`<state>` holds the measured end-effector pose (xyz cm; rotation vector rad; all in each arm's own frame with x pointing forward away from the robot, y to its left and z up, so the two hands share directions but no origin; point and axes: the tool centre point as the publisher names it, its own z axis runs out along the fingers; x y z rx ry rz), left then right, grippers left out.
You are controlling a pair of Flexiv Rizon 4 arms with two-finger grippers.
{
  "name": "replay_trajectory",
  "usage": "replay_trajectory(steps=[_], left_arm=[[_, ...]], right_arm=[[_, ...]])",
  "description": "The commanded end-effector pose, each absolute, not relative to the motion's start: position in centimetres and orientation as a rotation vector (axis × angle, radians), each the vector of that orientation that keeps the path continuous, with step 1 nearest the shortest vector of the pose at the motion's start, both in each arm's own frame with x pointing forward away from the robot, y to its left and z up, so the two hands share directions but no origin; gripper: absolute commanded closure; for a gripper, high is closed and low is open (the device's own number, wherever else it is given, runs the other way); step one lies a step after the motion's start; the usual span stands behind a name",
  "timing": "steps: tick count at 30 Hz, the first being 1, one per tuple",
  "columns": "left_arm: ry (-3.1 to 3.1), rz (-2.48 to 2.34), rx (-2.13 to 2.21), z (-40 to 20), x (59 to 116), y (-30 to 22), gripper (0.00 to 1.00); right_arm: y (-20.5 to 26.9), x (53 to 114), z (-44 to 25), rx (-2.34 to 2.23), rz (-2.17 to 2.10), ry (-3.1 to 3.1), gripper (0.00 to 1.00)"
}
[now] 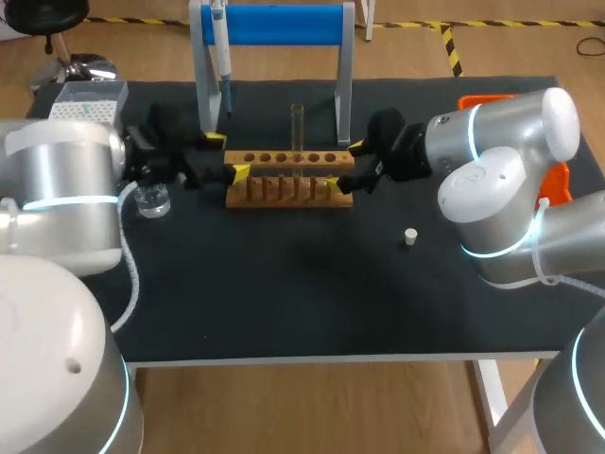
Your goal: Invert the test tube, pick up the pipette, mount the tip to pipette, aspirate from beaker and dispense into the tube, eject the tip, return the pipette, and cap with the stopper.
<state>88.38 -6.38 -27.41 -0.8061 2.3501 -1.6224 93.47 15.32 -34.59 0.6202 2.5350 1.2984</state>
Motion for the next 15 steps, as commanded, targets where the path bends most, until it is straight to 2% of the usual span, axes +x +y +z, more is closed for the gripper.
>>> replay_trajectory(steps=[1, 15], left_arm=[[2.149, -1.76, -0.847, -25.08, 83.72, -3.6, 0.0], [2.149, -1.76, -0.847, -25.08, 83.72, -3.6, 0.0]], right_arm=[[15.27, 93.51, -34.5, 0.62, 1.295, 2.54, 0.0], [15.27, 93.51, -34.5, 0.62, 1.295, 2.54, 0.0]])
